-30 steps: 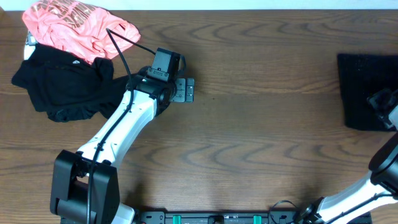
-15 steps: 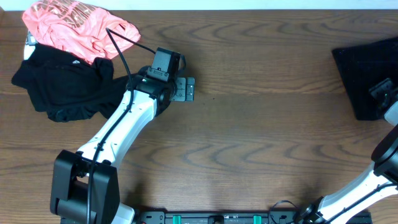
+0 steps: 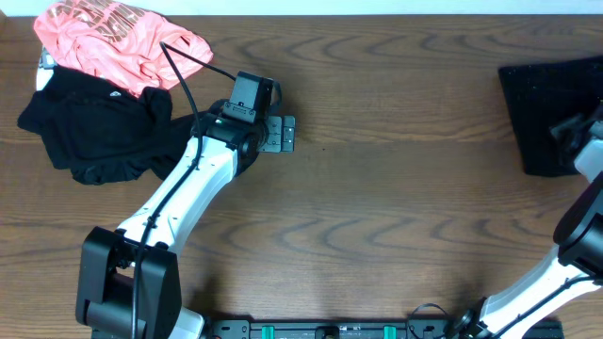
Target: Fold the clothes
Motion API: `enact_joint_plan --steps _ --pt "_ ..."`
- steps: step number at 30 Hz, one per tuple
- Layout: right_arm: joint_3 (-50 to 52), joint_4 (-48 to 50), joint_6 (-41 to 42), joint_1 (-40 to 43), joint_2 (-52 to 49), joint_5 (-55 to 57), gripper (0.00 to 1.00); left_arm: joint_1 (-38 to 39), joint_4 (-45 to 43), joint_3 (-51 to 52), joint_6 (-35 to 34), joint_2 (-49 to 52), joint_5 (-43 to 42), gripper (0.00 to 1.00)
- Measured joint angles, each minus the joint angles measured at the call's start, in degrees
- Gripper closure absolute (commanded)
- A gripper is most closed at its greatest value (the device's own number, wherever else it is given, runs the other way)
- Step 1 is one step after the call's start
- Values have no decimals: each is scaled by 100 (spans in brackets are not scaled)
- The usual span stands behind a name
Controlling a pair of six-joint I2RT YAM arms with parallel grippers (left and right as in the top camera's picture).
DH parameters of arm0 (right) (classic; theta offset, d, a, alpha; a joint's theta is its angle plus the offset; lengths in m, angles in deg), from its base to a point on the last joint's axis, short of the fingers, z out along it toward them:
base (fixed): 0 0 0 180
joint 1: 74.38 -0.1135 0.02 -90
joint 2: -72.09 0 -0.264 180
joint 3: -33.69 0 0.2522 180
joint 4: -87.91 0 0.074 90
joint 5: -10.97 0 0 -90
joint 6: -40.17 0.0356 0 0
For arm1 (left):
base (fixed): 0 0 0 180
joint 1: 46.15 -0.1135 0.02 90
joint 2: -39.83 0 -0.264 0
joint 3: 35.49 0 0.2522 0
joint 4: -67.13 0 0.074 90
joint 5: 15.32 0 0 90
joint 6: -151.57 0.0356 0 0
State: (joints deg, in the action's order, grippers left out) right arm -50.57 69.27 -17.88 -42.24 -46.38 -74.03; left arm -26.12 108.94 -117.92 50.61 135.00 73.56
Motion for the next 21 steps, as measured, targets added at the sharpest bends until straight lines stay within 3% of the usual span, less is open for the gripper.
enact_joint_plan --steps 8,9,10,11,12,21 --pt "11 11 221 -227 9 197 35 0 -7 0 2 0 0 2" --pt "11 13 225 -227 9 197 32 0 -13 0 0 0 0 2" --pt "11 20 234 -229 9 186 22 0 -26 0 2 0 0 2" --pt "11 22 262 -232 11 177 5 0 -42 0 0 0 0 2" --pt "7 46 269 -236 20 103 1 0 -55 0 2 0 0 2" --pt "-17 -492 214 -323 369 -238 1 0 -76 0 2 0 0 2"
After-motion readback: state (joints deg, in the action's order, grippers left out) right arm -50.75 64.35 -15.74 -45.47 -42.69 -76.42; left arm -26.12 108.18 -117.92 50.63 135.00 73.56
